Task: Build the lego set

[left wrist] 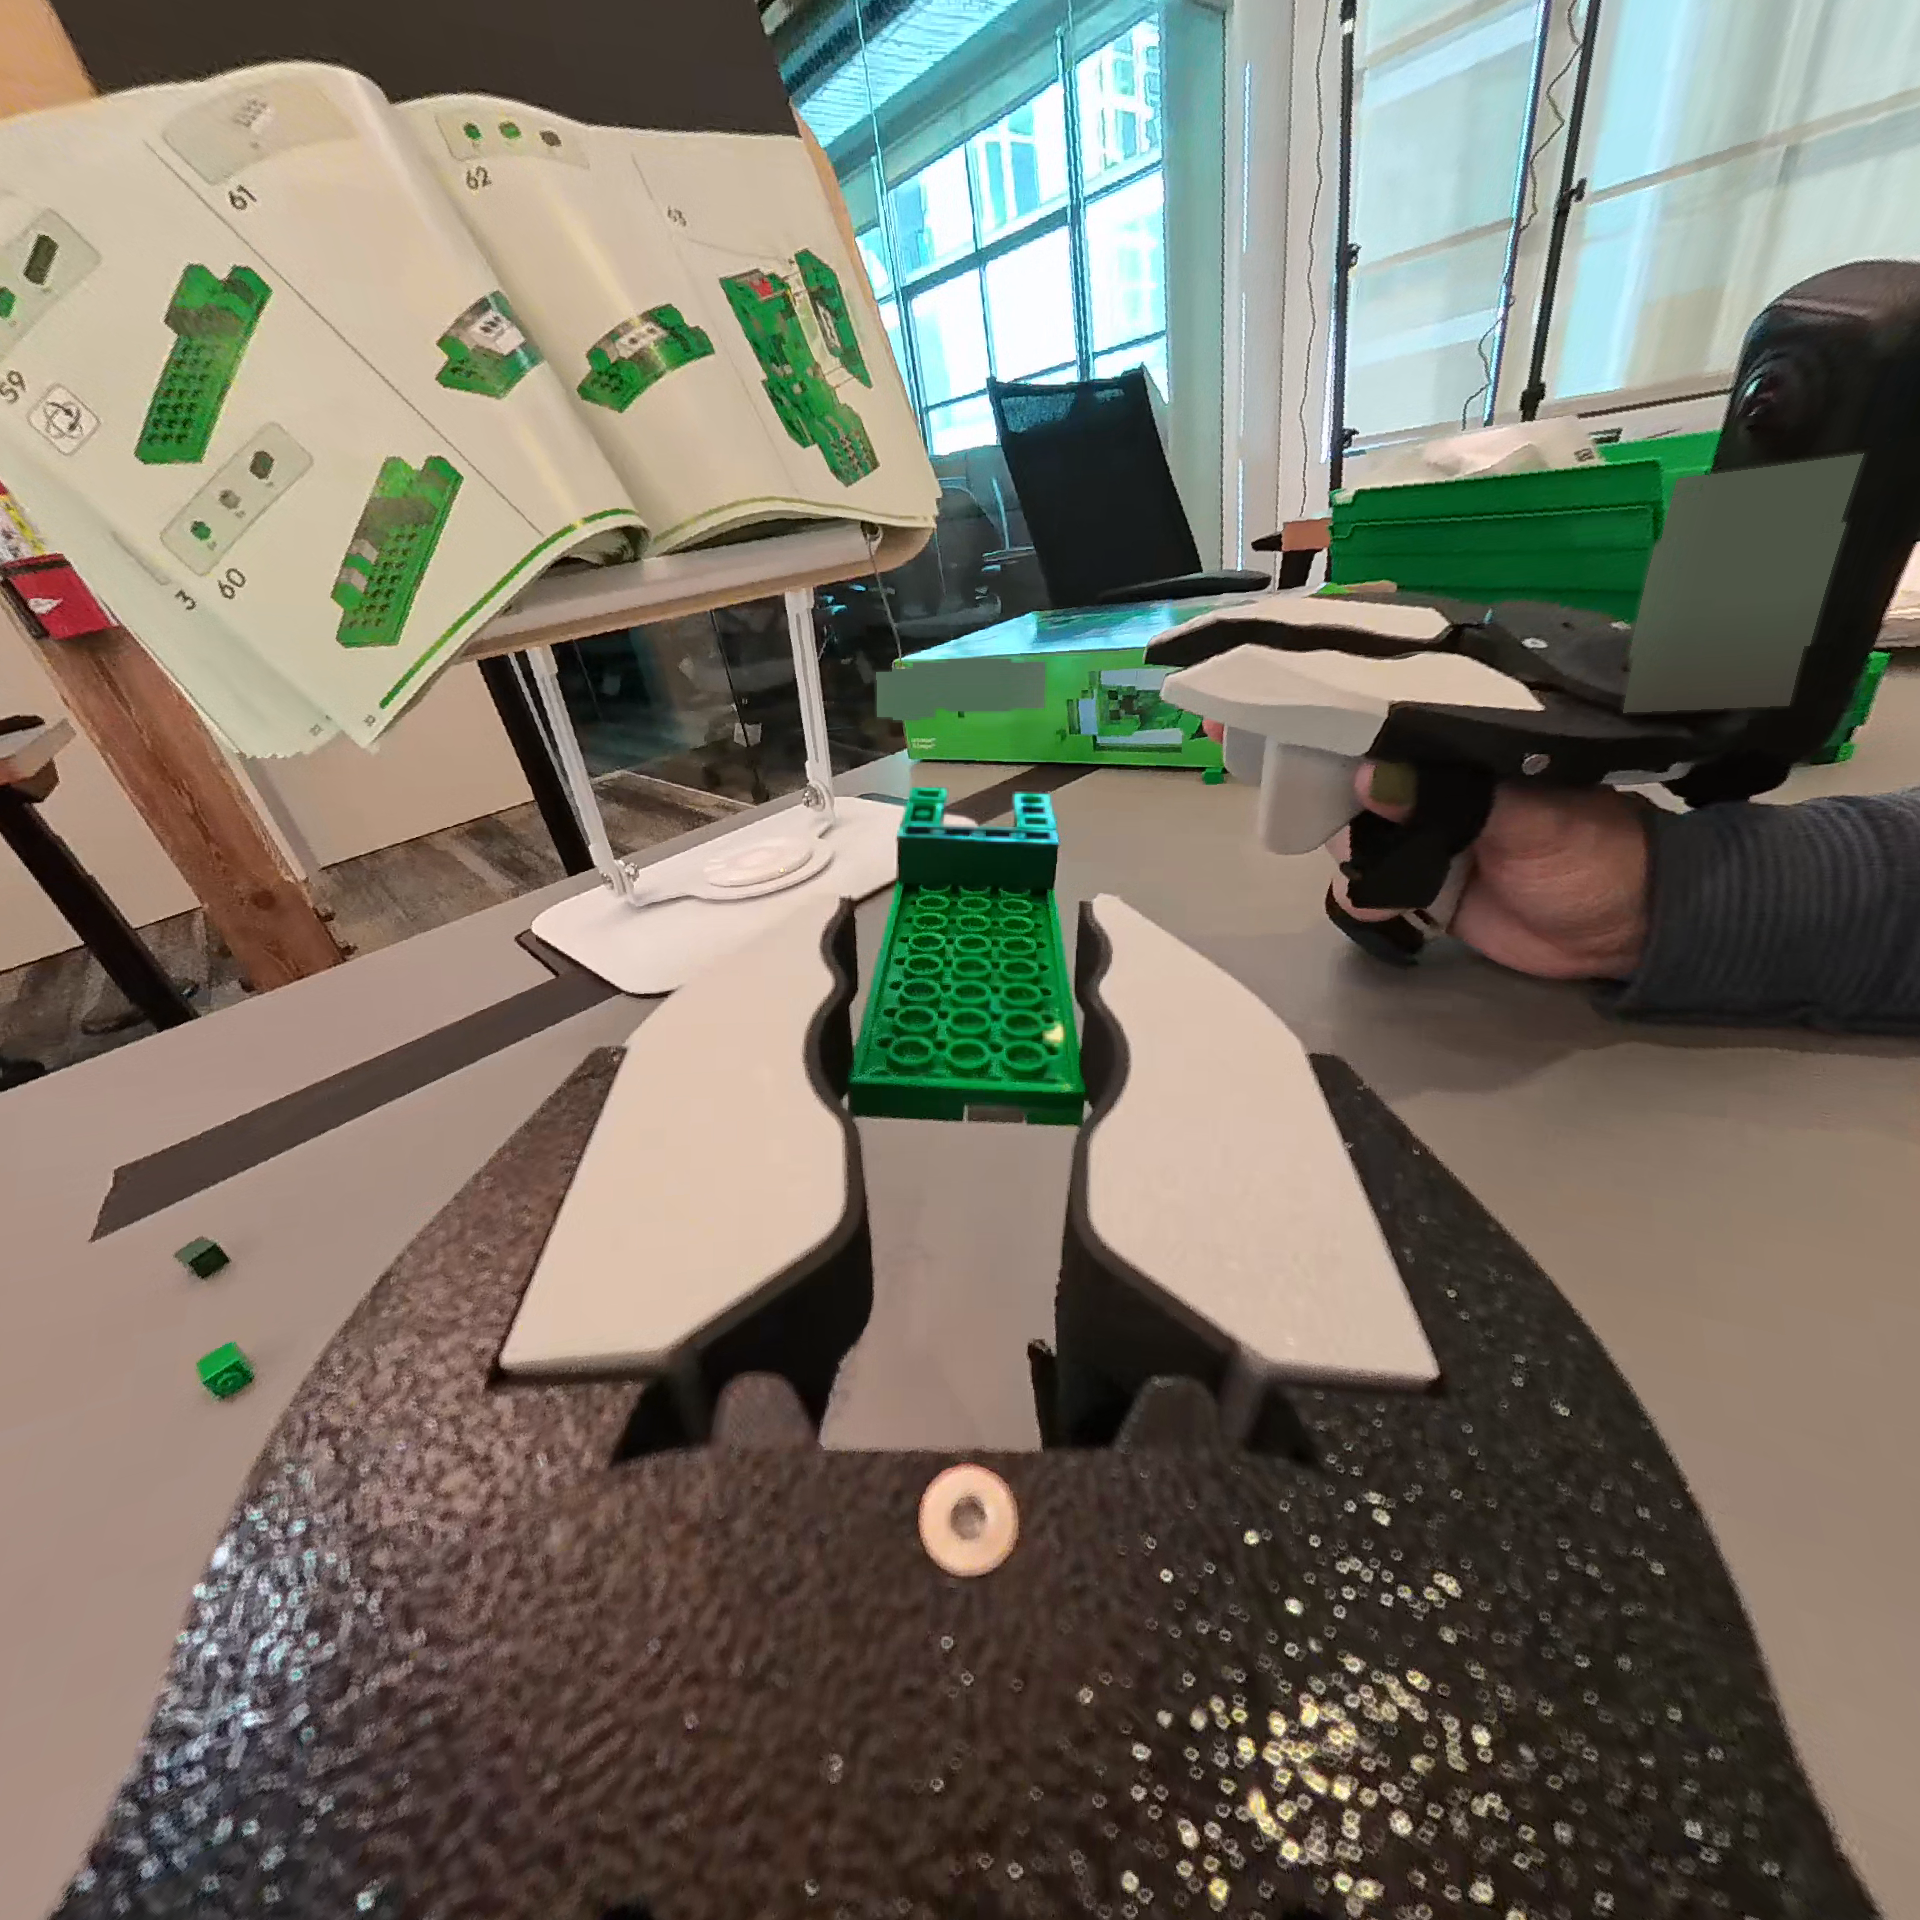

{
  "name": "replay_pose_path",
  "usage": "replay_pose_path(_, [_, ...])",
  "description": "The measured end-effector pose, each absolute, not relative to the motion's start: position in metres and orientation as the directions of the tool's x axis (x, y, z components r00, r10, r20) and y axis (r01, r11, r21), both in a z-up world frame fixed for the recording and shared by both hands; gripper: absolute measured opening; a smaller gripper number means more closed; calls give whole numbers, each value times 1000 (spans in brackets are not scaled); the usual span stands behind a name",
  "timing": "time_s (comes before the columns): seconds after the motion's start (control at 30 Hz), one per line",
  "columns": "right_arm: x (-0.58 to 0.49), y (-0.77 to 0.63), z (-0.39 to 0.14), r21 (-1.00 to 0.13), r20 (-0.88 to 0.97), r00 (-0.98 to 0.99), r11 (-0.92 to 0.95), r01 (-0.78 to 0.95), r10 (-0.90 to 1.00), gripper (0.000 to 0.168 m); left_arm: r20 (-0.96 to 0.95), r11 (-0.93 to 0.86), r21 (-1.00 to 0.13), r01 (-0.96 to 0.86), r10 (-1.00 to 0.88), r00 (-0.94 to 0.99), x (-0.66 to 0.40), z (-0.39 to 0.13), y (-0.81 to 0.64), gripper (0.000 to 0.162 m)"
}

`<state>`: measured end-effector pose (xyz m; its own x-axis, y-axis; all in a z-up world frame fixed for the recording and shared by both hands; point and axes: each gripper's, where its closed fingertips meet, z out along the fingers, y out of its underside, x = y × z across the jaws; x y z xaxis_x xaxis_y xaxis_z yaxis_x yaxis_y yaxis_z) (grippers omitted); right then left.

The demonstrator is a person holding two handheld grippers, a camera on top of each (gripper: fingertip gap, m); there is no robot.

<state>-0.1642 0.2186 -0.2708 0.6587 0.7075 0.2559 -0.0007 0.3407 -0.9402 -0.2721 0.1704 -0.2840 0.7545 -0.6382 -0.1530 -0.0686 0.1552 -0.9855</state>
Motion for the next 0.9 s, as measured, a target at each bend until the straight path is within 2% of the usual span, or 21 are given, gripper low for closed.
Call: replay_pose_path(0.9, [-171, 219, -277, -940, 286, 632, 340, 38, 720, 18, -114, 161, -987, -10, -650, 751, -276, -279, 171, 40])
